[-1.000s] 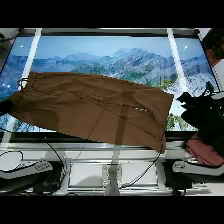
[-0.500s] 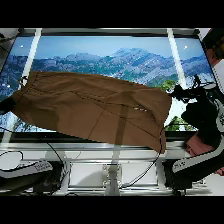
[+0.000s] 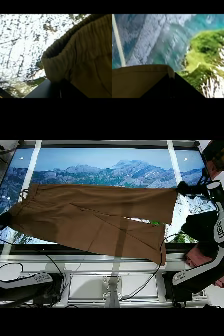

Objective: Fold the clothes and pants, and hang the long-sleeved shirts on hangers.

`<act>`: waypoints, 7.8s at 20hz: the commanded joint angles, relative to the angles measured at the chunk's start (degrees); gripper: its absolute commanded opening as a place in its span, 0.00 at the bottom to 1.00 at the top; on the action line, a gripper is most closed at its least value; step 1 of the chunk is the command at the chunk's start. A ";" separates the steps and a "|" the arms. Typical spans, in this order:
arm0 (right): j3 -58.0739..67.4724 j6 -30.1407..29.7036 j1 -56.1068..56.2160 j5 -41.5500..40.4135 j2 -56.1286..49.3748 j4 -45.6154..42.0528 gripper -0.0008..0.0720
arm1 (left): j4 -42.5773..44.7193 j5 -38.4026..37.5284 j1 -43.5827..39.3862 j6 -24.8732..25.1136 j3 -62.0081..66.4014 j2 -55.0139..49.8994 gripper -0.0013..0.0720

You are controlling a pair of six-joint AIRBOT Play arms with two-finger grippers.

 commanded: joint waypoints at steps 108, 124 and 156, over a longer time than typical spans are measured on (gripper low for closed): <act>-20.92 16.74 3.82 26.91 35.69 -28.33 0.03 | 6.08 0.85 -3.52 7.39 -8.76 18.40 0.07; -13.18 25.51 7.28 -4.87 27.17 -19.21 0.02 | -12.07 19.21 -8.83 -3.65 -8.70 16.46 0.07; 11.26 34.53 13.09 3.06 -0.28 -22.40 0.95 | -1.77 8.90 -6.82 -19.26 0.02 4.11 0.97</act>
